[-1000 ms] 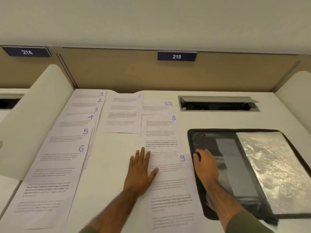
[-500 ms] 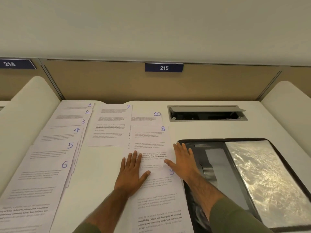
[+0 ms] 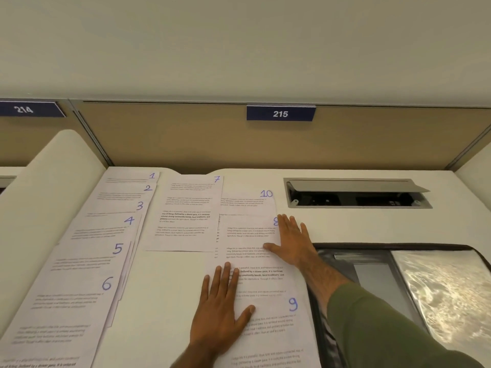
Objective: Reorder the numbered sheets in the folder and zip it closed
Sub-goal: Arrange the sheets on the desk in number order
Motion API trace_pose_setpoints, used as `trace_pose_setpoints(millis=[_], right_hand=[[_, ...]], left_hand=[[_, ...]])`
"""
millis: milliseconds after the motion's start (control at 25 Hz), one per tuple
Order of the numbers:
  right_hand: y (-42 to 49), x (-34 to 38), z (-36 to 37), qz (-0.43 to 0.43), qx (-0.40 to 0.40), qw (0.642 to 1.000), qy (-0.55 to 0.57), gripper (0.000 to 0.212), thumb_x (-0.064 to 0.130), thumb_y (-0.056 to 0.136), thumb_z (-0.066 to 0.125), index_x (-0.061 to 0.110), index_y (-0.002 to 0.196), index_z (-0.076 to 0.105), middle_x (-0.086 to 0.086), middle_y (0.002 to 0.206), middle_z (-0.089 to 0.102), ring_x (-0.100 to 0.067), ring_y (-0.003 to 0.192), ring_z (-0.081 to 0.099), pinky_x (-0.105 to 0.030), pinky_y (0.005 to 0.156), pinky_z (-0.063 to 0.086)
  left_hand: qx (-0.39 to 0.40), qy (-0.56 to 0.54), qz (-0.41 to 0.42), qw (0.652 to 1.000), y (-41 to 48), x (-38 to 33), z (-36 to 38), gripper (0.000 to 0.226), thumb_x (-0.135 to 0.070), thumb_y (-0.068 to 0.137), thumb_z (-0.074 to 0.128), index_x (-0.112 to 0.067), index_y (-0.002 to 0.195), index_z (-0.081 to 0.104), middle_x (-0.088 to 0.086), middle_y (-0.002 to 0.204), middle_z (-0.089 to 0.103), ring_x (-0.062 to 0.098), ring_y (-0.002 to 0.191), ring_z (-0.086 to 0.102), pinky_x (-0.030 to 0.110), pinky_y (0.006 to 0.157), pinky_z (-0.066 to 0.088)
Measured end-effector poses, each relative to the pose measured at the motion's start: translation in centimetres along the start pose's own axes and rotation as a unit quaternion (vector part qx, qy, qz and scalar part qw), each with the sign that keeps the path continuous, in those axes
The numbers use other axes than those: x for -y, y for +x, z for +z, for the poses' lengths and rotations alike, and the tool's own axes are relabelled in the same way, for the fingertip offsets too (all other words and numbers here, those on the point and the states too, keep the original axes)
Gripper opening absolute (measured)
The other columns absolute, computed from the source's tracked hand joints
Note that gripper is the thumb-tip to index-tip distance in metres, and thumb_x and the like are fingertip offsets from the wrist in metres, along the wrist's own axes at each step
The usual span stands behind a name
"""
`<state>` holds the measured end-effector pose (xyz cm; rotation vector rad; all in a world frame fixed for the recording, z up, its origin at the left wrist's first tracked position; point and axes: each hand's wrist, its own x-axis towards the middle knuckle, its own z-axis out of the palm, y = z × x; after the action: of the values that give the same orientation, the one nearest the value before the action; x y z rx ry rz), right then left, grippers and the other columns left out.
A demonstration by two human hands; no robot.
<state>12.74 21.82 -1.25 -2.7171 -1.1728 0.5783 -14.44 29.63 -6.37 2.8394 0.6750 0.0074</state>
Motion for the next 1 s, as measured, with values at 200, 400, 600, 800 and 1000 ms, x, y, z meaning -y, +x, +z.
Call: trace_pose_setpoints(millis=[200,400,600,800,1000], right_hand=[[1.0,0.1,0.2,-0.002,-0.007,1.0,-0.012,0.1,0.067,0.093,0.048,0.012,0.16,-0.002,-0.006,0.169,0.005,-0.026,0.156,-0.003,-0.048,0.126,0.001],[0.3,1.0,-0.1,0.02,-0.064,0.986,0.151,0.084,0.049,0.093,0.064,0.021,0.159,0.021,-0.007,0.157,0.041,-0.028,0.145,0.036,-0.042,0.12,0.03],[-2.0,2.6,-0.3,0.149,-0.113,0.873,0.45,0.047,0.025,0.091,0.073,0.012,0.132,0.055,-0.006,0.118,0.067,-0.022,0.1,0.066,-0.037,0.087,0.056],[-5.5,2.5,0.8,0.178,-0.089,0.878,0.435,0.012,0.006,0.093,0.061,0.003,0.101,0.069,-0.014,0.104,0.072,-0.021,0.083,0.066,-0.03,0.071,0.056],[-8.7,2.2,-2.9,0.166,-0.162,0.858,0.459,0.014,0.012,0.101,0.053,0.01,0.094,0.065,-0.007,0.093,0.07,-0.02,0.078,0.067,-0.031,0.065,0.057]], left_hand=[[0.004,-0.001,0.003,1.0,0.1,-0.1,-0.3,0.087,-0.076,0.096,0.017,-0.023,0.161,-0.008,-0.004,0.168,-0.019,0.017,0.154,-0.018,0.047,0.124,-0.001],[0.016,0.004,0.002,1.0,0.1,-0.2,-0.8,0.087,-0.076,0.096,0.015,-0.023,0.161,-0.01,-0.004,0.167,-0.022,0.015,0.153,-0.022,0.047,0.124,-0.003],[0.031,0.014,0.001,0.999,0.2,0.0,-0.8,0.087,-0.075,0.097,0.016,-0.023,0.16,-0.013,-0.002,0.166,-0.025,0.016,0.152,-0.025,0.046,0.125,-0.006],[0.034,-0.01,0.003,0.999,-0.2,0.3,-0.5,0.084,-0.073,0.098,0.016,-0.022,0.161,-0.009,-0.004,0.166,-0.022,0.013,0.152,-0.025,0.044,0.124,-0.011],[0.001,-0.175,-0.074,0.982,0.3,-0.2,-1.9,0.076,-0.061,0.102,0.025,-0.022,0.162,0.0,-0.008,0.167,-0.011,0.009,0.154,-0.011,0.027,0.124,-0.007]])
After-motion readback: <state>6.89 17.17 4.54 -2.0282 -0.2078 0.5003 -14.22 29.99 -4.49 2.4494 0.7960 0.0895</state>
